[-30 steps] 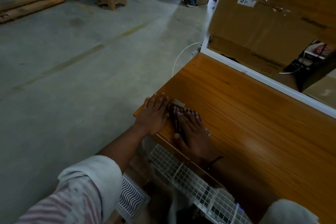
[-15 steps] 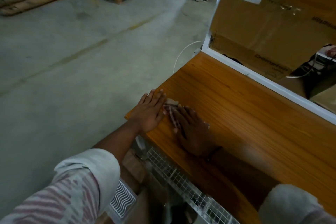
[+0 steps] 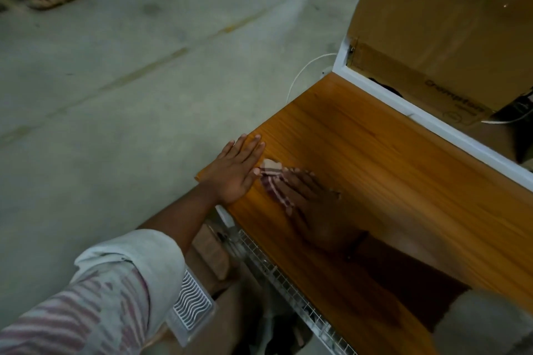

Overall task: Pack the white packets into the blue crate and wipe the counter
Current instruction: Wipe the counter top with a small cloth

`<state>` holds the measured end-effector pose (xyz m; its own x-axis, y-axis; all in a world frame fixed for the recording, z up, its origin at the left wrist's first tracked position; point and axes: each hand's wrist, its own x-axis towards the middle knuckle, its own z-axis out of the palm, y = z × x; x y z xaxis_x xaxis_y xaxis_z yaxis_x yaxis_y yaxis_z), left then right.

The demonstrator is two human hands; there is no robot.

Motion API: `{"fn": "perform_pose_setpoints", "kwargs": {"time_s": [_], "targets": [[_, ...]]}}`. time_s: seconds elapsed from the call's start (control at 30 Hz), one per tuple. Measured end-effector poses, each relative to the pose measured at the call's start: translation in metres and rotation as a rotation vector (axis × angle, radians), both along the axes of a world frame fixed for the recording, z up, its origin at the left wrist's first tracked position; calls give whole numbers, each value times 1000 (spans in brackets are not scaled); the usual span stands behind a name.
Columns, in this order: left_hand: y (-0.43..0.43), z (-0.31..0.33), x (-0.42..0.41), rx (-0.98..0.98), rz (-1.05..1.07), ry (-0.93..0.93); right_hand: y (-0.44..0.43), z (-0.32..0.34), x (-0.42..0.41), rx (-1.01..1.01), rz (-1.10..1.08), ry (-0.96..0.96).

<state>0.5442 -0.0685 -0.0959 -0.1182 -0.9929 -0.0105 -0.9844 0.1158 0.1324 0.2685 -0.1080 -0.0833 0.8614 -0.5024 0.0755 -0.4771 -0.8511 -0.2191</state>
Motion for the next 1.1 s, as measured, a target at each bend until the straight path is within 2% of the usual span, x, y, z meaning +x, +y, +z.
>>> {"fn": "perform_pose_setpoints", "kwargs": {"time_s": [0.07, 0.1, 0.2, 0.23, 0.3, 0.4, 0.43, 0.5, 0.6, 0.67, 0.77, 0.83, 0.97, 1.0, 1.1], "targets": [[0, 0, 0, 4, 10, 4, -27, 3, -5, -8, 47, -18], [0, 1, 0, 8, 9, 12, -49, 3, -5, -21, -39, 2], [1, 3, -1, 6, 5, 28, -122, 10, 0, 36, -471, 30], [2, 3, -1, 3, 7, 36, -131, 11, 6, 56, -544, 29], [2, 3, -2, -2, 2, 38, -114, 9, 22, 25, -463, 35], [2, 1, -2, 0, 2, 29, -58, -1, 28, -47, -76, 55], [2, 1, -2, -4, 3, 23, -56, -2, 25, -63, -17, 56], [1, 3, -3, -3, 4, 27, -85, -3, 29, -79, -74, 30], [2, 5, -4, 1, 0, 20, -146, 2, 41, 45, -433, 23], [2, 5, -4, -4, 2, 16, -148, 4, 60, 60, -521, -8], [2, 6, -3, -2, 0, 25, -104, -5, 71, -29, -183, 23], [1, 9, -2, -15, -44, 17, -114, -6, 65, -94, -82, 12], [1, 15, -4, -19, -136, 16, -171, 4, 71, 56, -511, 2], [1, 14, -5, -27, -129, 24, -164, 4, 76, 42, -498, 12], [-1, 11, -4, -4, -122, 57, -109, -4, 65, -32, -71, 15]]}}
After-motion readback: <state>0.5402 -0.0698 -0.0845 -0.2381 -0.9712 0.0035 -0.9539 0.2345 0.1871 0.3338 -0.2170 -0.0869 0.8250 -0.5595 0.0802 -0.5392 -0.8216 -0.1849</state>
